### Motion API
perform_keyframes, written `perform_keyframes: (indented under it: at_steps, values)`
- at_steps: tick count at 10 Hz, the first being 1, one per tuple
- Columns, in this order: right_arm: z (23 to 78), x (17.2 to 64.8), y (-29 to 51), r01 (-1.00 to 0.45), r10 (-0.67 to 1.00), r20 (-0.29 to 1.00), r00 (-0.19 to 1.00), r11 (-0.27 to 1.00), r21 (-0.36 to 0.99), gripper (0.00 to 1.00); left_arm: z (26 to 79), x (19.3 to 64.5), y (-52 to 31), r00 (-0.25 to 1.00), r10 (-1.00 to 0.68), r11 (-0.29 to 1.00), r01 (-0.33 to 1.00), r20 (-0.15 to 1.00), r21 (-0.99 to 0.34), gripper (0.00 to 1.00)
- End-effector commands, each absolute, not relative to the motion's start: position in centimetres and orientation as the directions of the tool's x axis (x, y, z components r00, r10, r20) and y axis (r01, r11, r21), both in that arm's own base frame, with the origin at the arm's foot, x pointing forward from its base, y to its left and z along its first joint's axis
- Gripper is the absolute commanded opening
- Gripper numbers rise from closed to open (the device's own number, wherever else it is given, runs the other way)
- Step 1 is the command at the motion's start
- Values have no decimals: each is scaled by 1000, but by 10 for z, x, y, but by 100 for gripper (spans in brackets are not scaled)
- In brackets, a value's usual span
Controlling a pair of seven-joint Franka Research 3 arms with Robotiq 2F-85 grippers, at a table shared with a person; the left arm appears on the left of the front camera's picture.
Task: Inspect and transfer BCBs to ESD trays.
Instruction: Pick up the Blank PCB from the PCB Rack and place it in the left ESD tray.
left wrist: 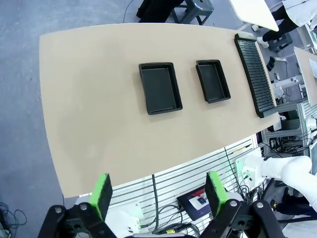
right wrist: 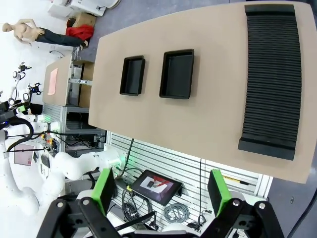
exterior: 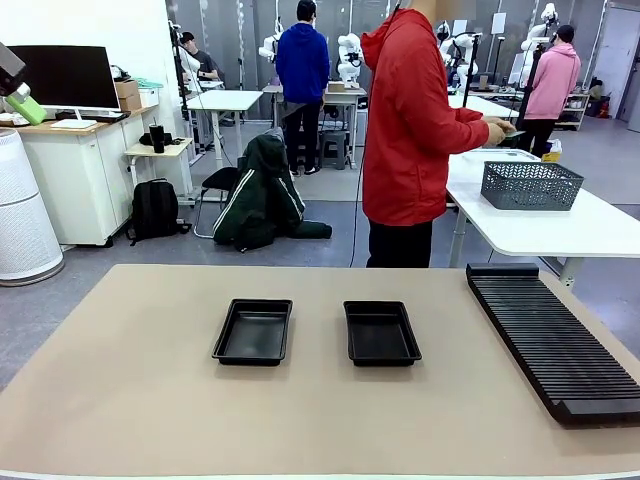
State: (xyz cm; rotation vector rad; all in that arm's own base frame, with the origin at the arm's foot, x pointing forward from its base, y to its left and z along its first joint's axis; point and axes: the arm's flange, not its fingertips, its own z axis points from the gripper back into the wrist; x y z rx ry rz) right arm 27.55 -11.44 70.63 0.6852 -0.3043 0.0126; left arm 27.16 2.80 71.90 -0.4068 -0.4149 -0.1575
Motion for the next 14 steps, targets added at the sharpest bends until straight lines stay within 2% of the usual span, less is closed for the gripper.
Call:
perform_keyframes:
  at_steps: [1,6,8,14]
  values:
    - [719,290,-114,-135,-88,305,948,757,640,100,718,271,29,901,-60,908,228,429,-350,100]
    - [730,305,-124,-128,-83,288,954,755,643,100,718,271,29,901,-60,908,228,429,-350,100]
    - [736,307,-132,-65,-124,268,955,796,601,100,718,271,29,901,-60,908,228,429,-350,100]
    - [747,307,-142,-7,-163,244,956,819,573,100,718,271,29,901,-60,908,228,429,-350,100]
